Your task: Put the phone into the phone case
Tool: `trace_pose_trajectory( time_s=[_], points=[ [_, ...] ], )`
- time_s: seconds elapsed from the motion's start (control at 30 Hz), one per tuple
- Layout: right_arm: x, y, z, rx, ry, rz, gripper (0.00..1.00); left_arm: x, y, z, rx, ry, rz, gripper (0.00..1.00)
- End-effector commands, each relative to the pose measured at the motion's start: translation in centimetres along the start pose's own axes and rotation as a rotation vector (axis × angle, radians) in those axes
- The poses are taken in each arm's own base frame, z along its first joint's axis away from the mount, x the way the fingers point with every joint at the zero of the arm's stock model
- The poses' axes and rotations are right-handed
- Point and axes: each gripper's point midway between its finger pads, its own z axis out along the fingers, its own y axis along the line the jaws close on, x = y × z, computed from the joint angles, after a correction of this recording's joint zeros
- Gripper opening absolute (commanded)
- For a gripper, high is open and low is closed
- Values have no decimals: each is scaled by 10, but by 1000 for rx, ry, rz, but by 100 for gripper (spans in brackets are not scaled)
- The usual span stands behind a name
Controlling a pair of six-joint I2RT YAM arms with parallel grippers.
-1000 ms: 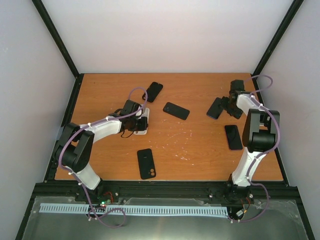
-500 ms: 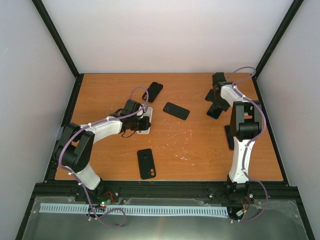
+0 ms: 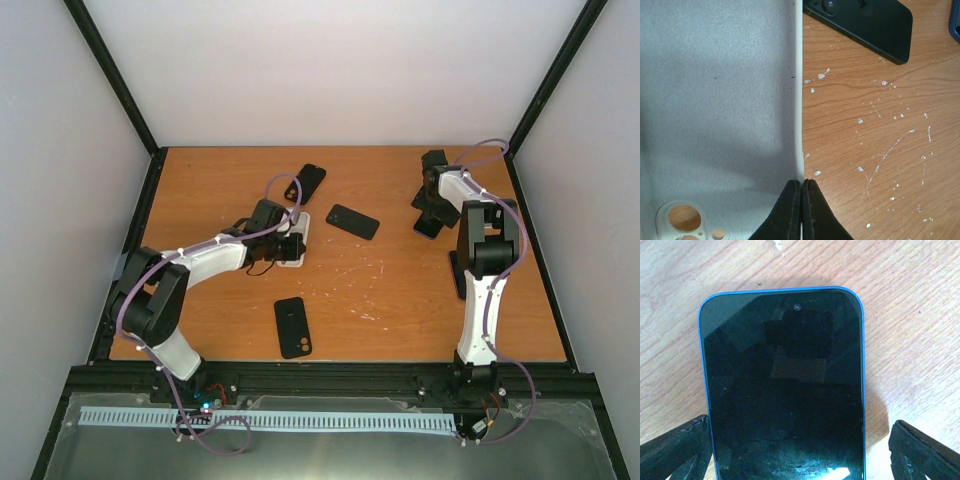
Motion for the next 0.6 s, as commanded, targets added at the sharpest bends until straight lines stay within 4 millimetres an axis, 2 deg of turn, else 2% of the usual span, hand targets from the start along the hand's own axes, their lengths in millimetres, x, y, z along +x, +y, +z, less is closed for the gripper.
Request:
trace_pose_trajectory(
  time_s=[0.0, 0.2, 0.33, 0.43, 0.57],
  points=[
    [8, -2, 13, 35, 17, -24, 90, -20, -29, -12, 45, -92, 108, 0],
    [10, 0, 14, 17, 24, -76, 74, -17, -62, -22, 66, -171, 290, 0],
    [12, -2, 6, -10, 14, -134, 70, -5, -91, -28, 109, -195, 488, 0],
    [15, 4, -9, -93, 3, -197, 69, 20, -118, -25, 193, -148, 677, 0],
    [31, 4, -18, -164, 14, -277, 68, 71, -149, -17, 303, -79, 964, 0]
  ],
)
